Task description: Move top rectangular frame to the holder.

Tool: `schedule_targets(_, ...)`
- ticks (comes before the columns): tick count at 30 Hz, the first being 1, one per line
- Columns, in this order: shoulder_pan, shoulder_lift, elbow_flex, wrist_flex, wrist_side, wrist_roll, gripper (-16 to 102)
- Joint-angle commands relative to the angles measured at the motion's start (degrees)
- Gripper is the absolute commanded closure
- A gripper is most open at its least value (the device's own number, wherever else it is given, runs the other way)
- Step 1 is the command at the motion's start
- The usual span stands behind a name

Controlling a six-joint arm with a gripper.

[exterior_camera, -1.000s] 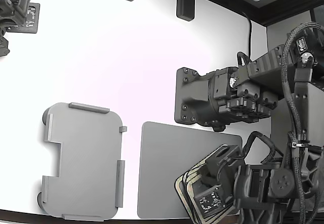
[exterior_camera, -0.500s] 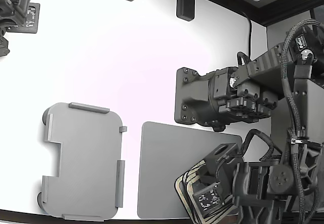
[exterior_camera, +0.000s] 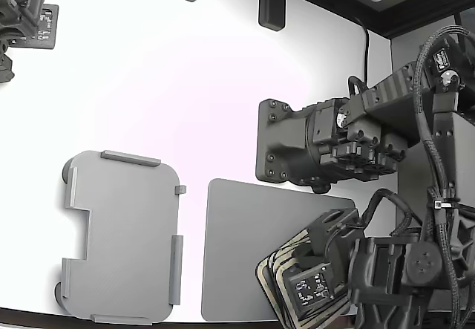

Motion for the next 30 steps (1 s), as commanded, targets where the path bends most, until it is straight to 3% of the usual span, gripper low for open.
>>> schedule_targets(1, -1.76, 1.58, -4.92, 3.43, 1.93, 3.43, 97)
schedule_targets(7, -6.33, 3.87, -9.40, 6.86, 6.15, 16.52, 97)
schedule_targets(14, -18.63, 1.93, -17.05, 6.77, 5.80, 32.43, 97)
schedule_targets(30, -35.60, -15.29, -33.75, 7.03, 14.06, 64.16, 97)
